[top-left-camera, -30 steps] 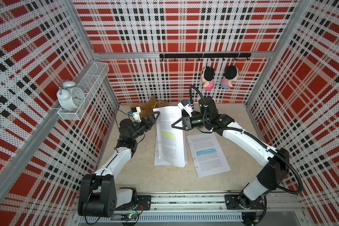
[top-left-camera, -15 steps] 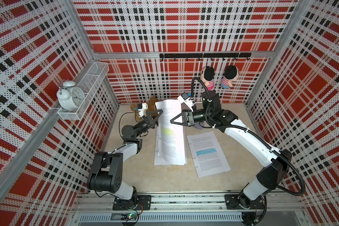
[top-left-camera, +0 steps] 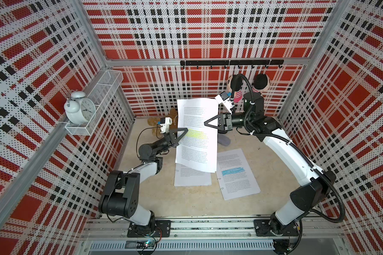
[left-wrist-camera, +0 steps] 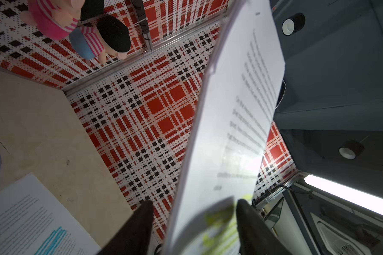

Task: Unclip the paperclips from the documents
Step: Adjust the document.

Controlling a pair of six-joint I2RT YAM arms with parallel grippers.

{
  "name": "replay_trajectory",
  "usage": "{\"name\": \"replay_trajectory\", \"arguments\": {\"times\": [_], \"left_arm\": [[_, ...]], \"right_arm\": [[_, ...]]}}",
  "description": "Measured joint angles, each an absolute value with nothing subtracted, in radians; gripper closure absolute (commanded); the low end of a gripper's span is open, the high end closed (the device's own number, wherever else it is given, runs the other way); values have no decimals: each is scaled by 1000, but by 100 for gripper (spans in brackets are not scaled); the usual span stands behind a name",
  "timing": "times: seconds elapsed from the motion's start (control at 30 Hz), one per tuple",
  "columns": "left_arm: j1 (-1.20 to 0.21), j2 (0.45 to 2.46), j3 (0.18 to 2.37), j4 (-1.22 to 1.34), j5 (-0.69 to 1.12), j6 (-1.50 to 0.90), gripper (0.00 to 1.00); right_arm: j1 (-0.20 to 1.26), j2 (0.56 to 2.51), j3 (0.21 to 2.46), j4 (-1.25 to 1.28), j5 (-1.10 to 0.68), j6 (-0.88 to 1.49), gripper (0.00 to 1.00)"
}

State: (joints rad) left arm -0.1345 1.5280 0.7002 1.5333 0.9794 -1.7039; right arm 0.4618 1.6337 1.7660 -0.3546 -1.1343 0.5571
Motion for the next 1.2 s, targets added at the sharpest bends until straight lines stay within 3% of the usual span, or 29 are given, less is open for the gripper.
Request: {"name": "replay_trajectory", "arguments": {"times": [0.13,0.27,0.3,0.37,0.47,0.67,0.8,0.93,0.97,1.17,1.2], "left_arm": [[-134,1505,702,1523,991,-1688,98],[-131,1493,703,1492,996,-1667,100],[-131,1492,703,1483,997,-1660,97],[-131,1491,703,1464,1002,-1647,66],[-128,1490,703,1437,1007,-1632,47],[-110,1486,709,1404,1020,-1626,44],[-96,1484,718,1397,1030,-1623,53],[-91,1484,727,1392,1043,-1620,96],[-91,1484,727,1390,1044,-1619,100],[-84,1478,727,1375,1047,-1606,100],[-80,1474,727,1373,1046,-1605,100]], "right_arm": [[431,1651,1766,-400,-1146,520,100],[425,1657,1766,-442,-1145,480,100],[423,1658,1766,-451,-1143,469,100],[423,1658,1766,-462,-1140,454,100],[418,1658,1766,-476,-1141,435,100],[410,1658,1766,-510,-1144,408,100],[407,1658,1776,-554,-1144,381,100],[406,1660,1802,-596,-1141,352,100],[405,1660,1806,-601,-1140,347,100],[403,1664,1811,-619,-1123,334,100],[403,1665,1811,-617,-1118,336,94]]}}
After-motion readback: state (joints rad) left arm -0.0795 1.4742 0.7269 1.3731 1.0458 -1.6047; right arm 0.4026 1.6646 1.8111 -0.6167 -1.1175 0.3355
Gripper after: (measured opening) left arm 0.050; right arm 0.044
